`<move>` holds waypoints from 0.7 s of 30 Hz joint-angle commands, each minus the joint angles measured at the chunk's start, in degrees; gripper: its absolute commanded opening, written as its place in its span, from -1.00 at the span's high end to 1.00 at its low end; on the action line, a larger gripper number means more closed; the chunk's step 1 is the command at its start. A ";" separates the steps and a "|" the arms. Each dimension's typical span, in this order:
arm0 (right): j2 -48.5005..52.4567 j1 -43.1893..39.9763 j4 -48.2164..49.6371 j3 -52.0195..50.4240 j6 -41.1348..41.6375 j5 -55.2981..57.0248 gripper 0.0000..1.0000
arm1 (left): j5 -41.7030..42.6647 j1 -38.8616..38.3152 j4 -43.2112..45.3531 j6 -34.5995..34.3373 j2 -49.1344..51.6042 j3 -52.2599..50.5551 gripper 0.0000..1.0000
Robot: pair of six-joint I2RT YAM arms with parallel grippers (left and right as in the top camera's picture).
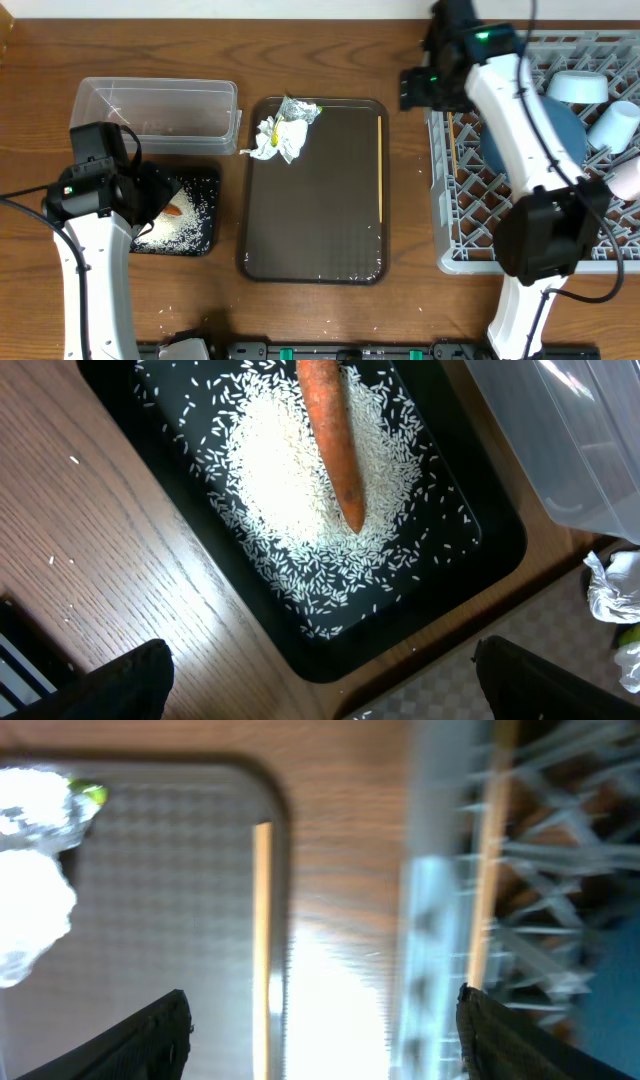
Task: Sort waste into correct bins and load items into the dishwasher rack
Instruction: 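Move the right gripper back to the remaining chopstick on the tray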
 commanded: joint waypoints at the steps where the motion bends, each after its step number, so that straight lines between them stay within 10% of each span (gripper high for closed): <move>1: -0.11 3.39 0.02 -0.09 5.40 2.99 -0.67 | -0.87 0.35 -0.22 -0.50 0.28 0.76 -0.97; 21: 8.74 13.40 2.27 -0.35 12.31 5.33 -0.73 | -0.87 0.35 -0.22 -0.50 0.28 0.76 -0.97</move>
